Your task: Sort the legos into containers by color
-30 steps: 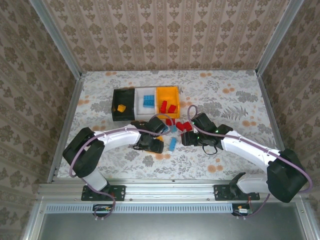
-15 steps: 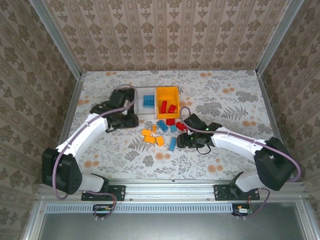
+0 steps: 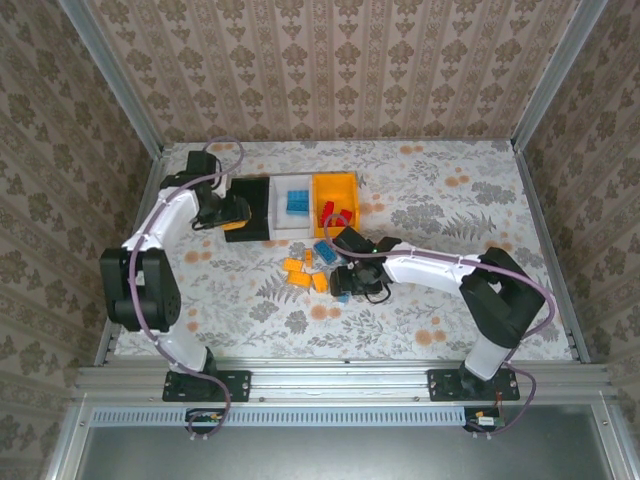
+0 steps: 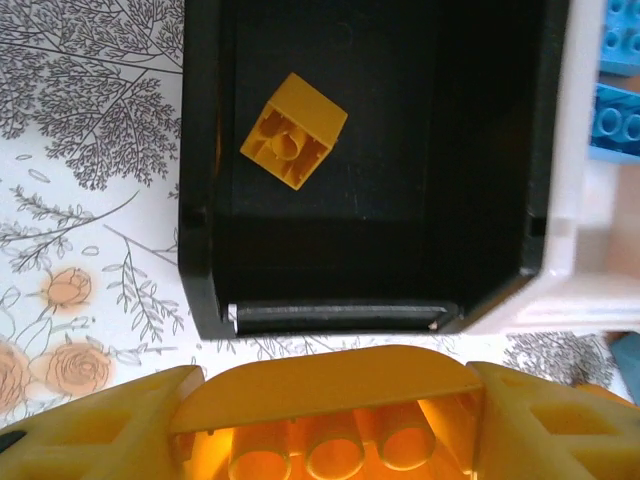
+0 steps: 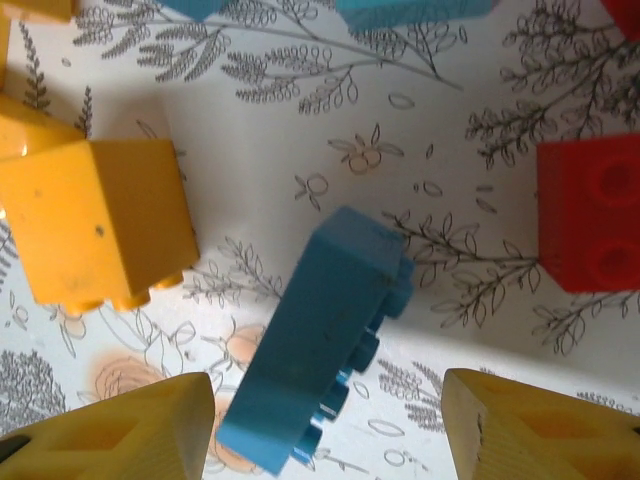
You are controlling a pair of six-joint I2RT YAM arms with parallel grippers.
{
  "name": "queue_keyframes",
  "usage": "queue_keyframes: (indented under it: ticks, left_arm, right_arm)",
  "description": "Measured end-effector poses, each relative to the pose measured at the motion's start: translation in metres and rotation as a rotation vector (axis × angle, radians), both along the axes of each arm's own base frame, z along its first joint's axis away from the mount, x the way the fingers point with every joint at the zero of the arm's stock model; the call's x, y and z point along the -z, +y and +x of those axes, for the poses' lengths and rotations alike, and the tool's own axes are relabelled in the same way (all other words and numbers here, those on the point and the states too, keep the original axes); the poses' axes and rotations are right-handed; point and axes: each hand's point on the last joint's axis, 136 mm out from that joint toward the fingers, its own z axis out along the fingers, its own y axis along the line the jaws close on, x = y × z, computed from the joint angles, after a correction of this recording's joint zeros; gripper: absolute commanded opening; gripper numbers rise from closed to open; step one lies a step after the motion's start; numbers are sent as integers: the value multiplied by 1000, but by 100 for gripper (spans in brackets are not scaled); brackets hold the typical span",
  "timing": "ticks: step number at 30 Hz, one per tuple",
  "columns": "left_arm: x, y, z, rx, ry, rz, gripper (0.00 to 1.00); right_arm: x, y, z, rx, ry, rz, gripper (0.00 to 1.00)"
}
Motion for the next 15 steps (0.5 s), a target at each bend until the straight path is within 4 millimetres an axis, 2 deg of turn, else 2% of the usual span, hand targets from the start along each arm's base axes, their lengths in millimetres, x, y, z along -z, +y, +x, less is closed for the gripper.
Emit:
queue_keyframes:
  ticks: [5, 11, 15]
  left_arm:
    - [8, -6, 15, 18, 12, -15, 68]
    - [10, -10, 24, 39, 10, -22, 80]
    - [9, -12, 23, 47, 12, -35, 89]
  right_arm:
    - [9, 5, 7, 8, 19, -22, 53]
    - [17, 1, 3, 11, 43, -54, 29]
    - [13, -2, 4, 22, 34, -60, 26]
